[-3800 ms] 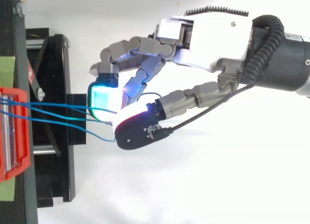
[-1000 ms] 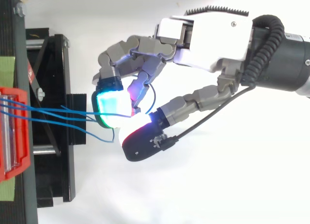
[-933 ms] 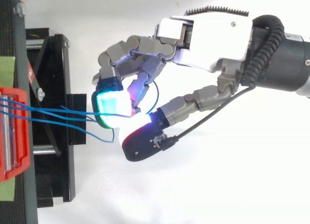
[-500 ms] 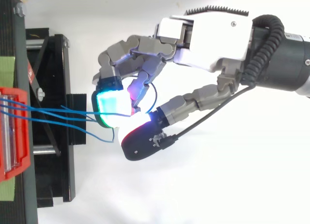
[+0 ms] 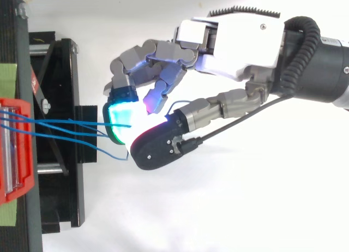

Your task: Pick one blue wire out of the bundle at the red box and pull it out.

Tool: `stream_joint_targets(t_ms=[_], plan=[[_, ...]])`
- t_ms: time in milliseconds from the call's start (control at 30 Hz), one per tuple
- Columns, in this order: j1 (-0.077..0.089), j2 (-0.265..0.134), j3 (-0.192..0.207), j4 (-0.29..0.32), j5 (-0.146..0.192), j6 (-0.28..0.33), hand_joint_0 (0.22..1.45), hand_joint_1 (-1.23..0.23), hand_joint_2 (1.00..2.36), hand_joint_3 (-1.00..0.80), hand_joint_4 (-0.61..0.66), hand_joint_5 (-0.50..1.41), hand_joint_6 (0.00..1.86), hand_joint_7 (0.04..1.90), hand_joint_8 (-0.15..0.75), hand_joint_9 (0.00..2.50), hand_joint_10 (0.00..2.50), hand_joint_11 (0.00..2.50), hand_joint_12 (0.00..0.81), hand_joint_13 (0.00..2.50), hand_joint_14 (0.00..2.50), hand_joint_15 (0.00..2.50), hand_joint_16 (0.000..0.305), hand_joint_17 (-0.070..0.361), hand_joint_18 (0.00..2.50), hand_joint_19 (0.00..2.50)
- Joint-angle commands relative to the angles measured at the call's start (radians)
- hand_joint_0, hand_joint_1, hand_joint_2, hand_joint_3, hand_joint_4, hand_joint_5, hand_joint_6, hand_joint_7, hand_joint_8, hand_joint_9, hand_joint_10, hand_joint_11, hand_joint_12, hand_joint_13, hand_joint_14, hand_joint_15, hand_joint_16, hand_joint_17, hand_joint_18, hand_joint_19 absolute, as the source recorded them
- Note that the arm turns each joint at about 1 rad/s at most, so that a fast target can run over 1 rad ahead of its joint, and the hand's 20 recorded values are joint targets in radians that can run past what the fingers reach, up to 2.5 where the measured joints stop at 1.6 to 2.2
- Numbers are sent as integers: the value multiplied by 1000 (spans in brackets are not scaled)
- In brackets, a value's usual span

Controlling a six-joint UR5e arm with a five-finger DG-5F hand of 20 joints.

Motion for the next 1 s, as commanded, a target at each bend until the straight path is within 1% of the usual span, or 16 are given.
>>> stream_joint_targets(t_ms=[0,100,267,500,600,733,967], plan=[[0,-1,0,1,0,0,466,-566,1002,-466,171,-110,809,1233,305,987,24,705,422,298,5,129,68,154,201,305],[-1,-1,0,1,0,0,471,-564,1004,-452,177,-108,797,1255,305,981,25,704,420,294,5,136,68,153,195,297],[0,-1,0,1,0,1,503,-642,1009,-392,175,-108,795,1270,298,977,25,714,407,289,5,131,65,147,182,306],[0,-1,0,1,0,0,525,-707,1009,-371,179,-110,803,1285,285,974,27,738,396,289,5,126,63,143,186,295],[-1,-1,0,1,0,0,549,-750,1012,-335,181,-112,814,1303,285,975,24,734,388,292,5,119,62,140,192,283],[0,-1,0,1,0,0,560,-754,1014,-296,170,-113,819,1301,281,980,26,742,386,297,5,121,61,138,197,283],[0,-1,0,1,0,0,569,-757,1015,-286,170,-113,821,1301,280,982,24,738,384,300,5,115,61,137,201,283]])
